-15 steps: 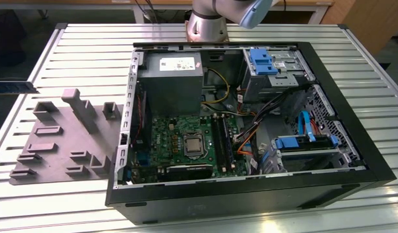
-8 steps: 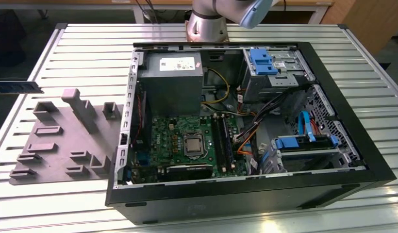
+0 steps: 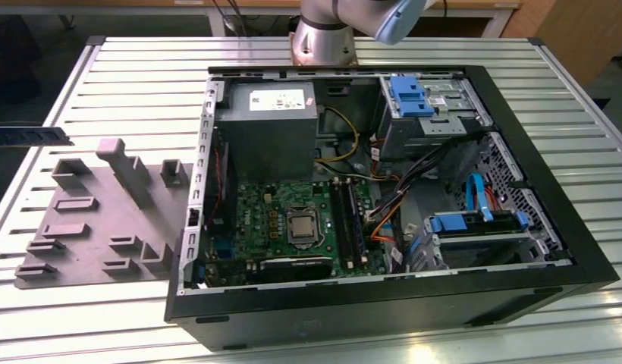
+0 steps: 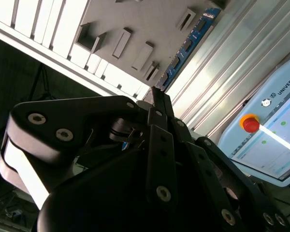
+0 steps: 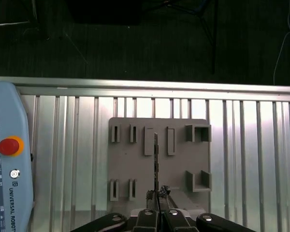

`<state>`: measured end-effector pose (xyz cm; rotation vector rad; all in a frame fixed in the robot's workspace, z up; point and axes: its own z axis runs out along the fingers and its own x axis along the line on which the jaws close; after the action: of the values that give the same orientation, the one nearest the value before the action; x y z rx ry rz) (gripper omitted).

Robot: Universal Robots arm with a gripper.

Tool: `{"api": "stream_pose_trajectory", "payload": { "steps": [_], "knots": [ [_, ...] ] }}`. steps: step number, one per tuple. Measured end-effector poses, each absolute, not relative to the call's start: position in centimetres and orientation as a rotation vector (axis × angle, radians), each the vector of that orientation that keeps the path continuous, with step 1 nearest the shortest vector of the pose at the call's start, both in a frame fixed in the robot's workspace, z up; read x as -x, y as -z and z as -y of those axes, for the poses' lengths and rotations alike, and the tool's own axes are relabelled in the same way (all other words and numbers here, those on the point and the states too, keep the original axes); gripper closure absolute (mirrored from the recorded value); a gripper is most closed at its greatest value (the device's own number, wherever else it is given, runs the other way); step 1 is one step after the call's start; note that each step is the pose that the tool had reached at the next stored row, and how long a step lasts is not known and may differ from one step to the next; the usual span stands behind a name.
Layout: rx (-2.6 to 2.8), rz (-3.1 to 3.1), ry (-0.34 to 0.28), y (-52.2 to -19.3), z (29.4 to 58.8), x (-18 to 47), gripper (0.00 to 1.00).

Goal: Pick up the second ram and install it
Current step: 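Pick up the second ram and move it above second insertion slot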

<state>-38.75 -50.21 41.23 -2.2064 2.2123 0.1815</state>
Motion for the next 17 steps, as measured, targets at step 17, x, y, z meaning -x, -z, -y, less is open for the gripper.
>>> {"api": "stream_pose_trajectory", "payload": {
  "steps": [17],
  "knots": [
    [2.207, -2.212, -0.181, -41.2, 50.2, 37.4, 0.89]
  ]
}}
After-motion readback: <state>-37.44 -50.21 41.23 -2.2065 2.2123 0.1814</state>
